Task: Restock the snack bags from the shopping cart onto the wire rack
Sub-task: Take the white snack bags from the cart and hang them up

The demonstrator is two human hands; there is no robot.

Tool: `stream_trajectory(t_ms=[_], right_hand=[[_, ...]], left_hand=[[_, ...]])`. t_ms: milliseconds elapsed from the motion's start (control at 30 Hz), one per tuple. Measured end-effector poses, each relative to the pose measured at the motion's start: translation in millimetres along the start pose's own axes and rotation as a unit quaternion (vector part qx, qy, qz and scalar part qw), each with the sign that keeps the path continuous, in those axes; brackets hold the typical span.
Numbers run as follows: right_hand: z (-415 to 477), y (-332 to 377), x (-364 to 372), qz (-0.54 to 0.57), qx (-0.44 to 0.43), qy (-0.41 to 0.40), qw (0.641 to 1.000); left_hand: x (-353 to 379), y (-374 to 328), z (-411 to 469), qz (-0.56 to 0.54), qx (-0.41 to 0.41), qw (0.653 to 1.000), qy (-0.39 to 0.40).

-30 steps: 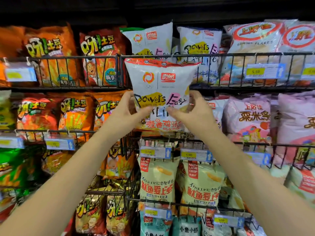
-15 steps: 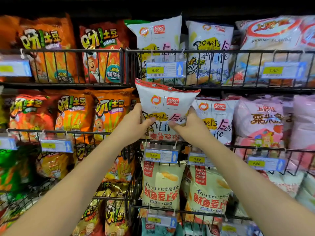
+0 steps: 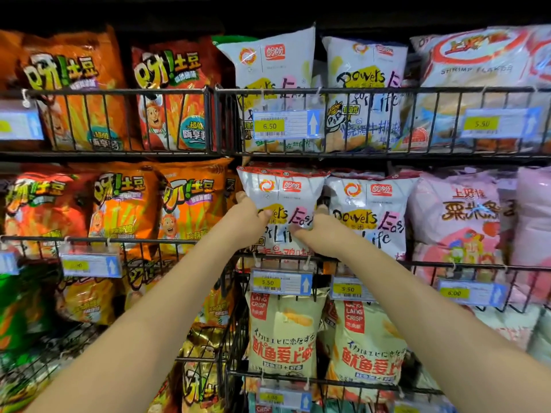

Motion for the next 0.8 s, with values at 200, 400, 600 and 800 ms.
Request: stream_trajectory(t_ms=[200, 400, 600, 800], right_hand=[[-1.8, -0.4, 5.6, -0.014, 0.039, 0.055, 0.998], [-12.4, 3.7, -3.4, -0.049, 0.011, 0.037, 0.998], [-16.8, 5.5, -12.4, -0.088, 0.0, -0.052, 0.995], [-55.2, 1.5, -33.0, -0.069, -0.078, -0.055, 0.993]], left_hand=[[11.2, -5.8, -4.0, 0.008, -0.029, 0.999, -0.012], [8.1, -12.5, -13.9, -0.002, -0.044, 0.998, -0.045], [2.5, -4.5, -34.4, 0.023, -0.019, 0.998, -0.056], [-10.5, -26.0, -81.1, 0.169, 0.059, 0.98, -0.087]])
Point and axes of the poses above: each hand's wrist, its own z-axis towards the middle knuckle, its own x-axis out of the palm, y = z × x, the point moved 3 cm from there along z, towards the middle knuckle, and after that the axes turned 2 degrees about x, right-handed, at the moved point
